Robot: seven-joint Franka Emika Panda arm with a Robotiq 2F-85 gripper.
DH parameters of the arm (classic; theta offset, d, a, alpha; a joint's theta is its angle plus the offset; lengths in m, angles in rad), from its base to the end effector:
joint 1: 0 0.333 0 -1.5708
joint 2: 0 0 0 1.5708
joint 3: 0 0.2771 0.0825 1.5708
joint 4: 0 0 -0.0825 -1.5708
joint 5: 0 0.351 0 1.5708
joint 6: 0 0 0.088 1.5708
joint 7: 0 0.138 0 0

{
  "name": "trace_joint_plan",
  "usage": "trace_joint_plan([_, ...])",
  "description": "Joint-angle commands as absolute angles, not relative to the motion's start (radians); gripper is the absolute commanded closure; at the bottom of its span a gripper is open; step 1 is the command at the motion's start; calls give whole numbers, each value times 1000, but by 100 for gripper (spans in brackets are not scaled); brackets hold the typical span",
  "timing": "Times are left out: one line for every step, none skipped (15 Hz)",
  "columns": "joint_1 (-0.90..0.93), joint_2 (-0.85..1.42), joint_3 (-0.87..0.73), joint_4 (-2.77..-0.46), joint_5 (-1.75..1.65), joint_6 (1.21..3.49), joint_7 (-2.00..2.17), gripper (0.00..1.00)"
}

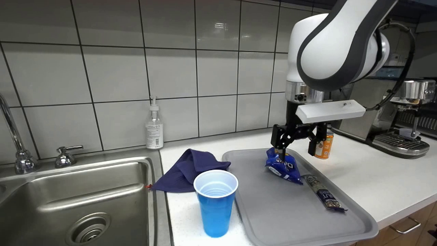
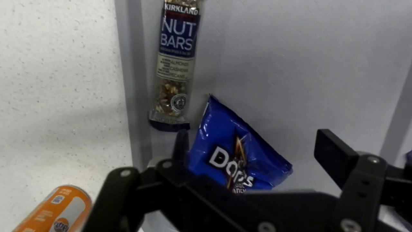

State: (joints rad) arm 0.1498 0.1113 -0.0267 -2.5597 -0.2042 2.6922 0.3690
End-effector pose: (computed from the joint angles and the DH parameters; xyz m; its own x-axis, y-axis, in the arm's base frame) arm 0.4323 0.0571 0.1875 0.9971 -0.0606 0.0456 -0.0642 -0.9944 0.0841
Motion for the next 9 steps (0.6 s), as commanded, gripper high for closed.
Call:
trace_joint_plan([143,45,25,-2568,-176,2649,294,0])
trace_joint_plan([143,35,39,-2568,-164,2642,268,0])
trace_joint_plan([143,25,50,-2568,-152,2639,241,0])
trace_joint_plan([145,15,63,-2568,-136,2634,212,0])
trace_joint_plan([148,3,75,-2570,-131,2629,195,0])
trace_joint_plan([151,-9,85,-2571,-123,2625,174,0])
trace_joint_plan([154,-20,96,-2574,-122,2619,160,0])
trace_joint_plan([157,-30,105,-2574,-119,2611,146,0])
trace_joint_plan([161,-35,114,-2573,-123,2604,142,0])
